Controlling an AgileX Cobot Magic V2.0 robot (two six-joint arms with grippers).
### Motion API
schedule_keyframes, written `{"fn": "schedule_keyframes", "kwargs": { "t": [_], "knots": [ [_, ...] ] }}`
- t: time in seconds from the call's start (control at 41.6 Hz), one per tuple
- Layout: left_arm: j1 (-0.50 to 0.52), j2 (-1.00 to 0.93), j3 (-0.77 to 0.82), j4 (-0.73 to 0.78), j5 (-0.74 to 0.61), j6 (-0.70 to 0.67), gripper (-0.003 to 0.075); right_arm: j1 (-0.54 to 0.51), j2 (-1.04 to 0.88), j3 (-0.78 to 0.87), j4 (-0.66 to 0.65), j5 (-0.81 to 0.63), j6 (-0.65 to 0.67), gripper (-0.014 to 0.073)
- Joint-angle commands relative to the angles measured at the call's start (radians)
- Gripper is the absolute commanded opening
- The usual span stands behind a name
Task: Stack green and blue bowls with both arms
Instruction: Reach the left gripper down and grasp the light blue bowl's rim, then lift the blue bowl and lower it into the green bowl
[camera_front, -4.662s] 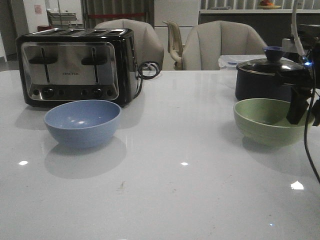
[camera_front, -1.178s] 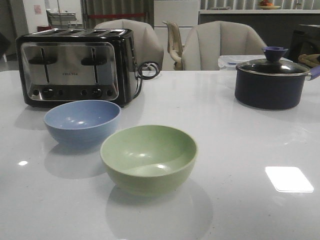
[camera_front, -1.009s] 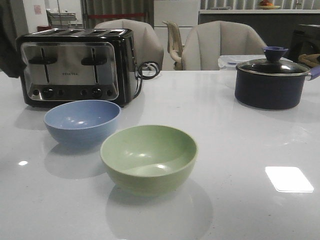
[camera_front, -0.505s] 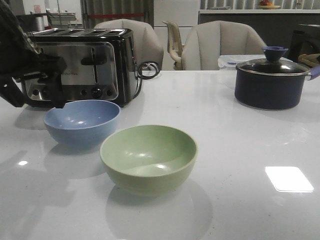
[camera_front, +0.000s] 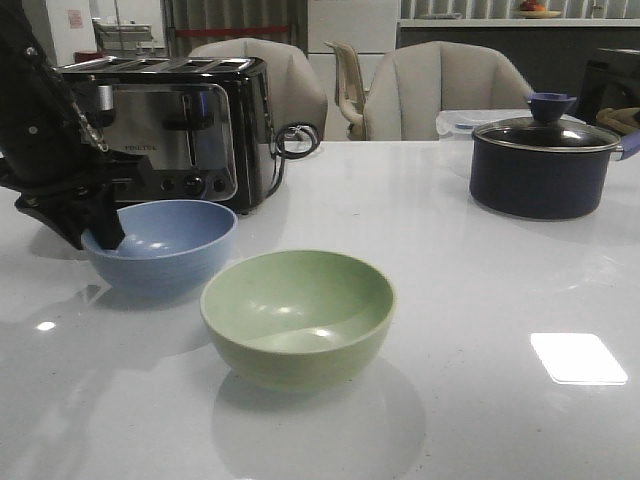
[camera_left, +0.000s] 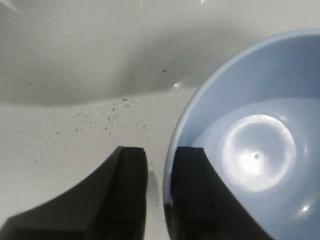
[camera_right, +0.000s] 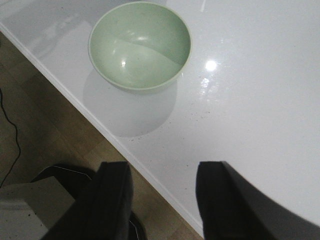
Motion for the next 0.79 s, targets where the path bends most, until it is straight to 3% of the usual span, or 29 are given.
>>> {"fn": "schedule_keyframes", "kwargs": {
  "t": [0.0, 0.409, 0.769],
  "knots": [
    [-0.001, -0.055, -0.035, -0.016, 0.005, -0.008, 0.0098, -0.001, -0.008, -0.027, 0.013, -0.063, -0.005, 0.0423],
    [-0.042, -0.279, -0.035, -0.02, 0.093, 0.068, 0.0098, -0.001, -0.008, -0.027, 0.013, -0.063, -0.005, 0.0423],
    [-0.293, -0.382, -0.035, -0.046, 0.129, 0.128, 0.0098, -0.001, -0.008, -0.027, 0.013, -0.063, -0.005, 0.0423]
  ]
}}
